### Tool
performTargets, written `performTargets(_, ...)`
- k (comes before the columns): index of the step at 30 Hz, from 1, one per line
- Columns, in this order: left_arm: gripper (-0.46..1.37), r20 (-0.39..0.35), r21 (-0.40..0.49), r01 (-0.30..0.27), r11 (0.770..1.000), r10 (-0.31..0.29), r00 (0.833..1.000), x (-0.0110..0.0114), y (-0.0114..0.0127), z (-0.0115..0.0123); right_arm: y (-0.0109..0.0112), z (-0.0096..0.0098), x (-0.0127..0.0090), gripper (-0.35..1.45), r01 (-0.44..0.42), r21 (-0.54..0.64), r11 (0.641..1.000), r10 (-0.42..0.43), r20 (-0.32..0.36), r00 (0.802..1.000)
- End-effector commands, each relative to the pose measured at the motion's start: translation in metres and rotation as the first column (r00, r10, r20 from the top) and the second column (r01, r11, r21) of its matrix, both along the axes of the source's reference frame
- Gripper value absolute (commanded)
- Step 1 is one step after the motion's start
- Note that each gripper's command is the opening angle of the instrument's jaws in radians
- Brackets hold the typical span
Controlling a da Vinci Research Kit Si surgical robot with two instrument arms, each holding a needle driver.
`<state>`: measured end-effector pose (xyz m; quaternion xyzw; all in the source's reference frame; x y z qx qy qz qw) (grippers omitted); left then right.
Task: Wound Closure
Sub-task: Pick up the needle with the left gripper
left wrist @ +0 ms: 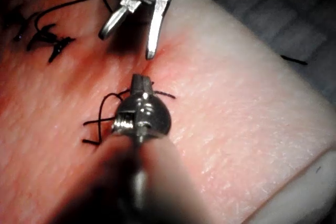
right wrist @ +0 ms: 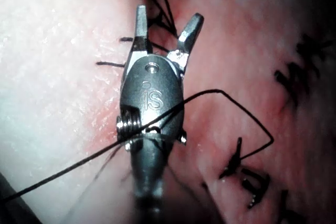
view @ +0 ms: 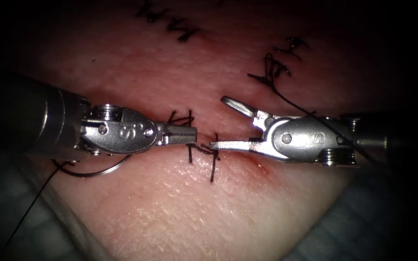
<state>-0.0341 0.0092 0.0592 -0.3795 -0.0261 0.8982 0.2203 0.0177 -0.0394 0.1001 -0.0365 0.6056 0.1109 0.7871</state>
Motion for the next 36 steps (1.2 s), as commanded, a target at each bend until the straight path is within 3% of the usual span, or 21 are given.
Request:
performTargets(1,-0.35,-0.020,0.002,0.000,1.000,0.000,1.000,0.0003,-0.0002,-0.0001,-0.0001,-0.0001,-0.0001,1.04,0.005,0.000,1.000,-0.005,-0.002,1.000)
performTargets(12,-0.35,-0.121,0.025,0.023,0.999,-0.020,0.992,0.0035,-0.0029,0.0009,-0.0003,-0.0003,-0.0004,1.04,0.009,0.000,1.000,-0.009,-0.004,1.000)
performTargets(27,-0.35,-0.180,0.109,0.070,0.992,-0.050,0.982,0.0101,-0.0064,0.0056,-0.0006,-0.0002,-0.0005,1.05,0.008,-0.003,1.000,-0.008,-0.007,1.000)
performTargets(30,0.33,-0.179,0.119,0.081,0.990,-0.059,0.982,0.0109,-0.0064,0.0058,-0.0008,-0.0001,-0.0005,1.04,0.009,-0.005,1.000,-0.009,-0.007,1.000)
performTargets(34,0.77,-0.187,0.120,0.091,0.989,-0.068,0.980,0.0114,-0.0063,0.0056,-0.0009,0.0000,-0.0005,1.04,0.011,-0.006,1.000,-0.011,-0.005,1.000)
performTargets(36,0.86,-0.188,0.120,0.091,0.989,-0.067,0.980,0.0116,-0.0064,0.0056,-0.0009,0.0000,-0.0005,1.04,0.011,-0.006,1.000,-0.011,-0.005,1.000)
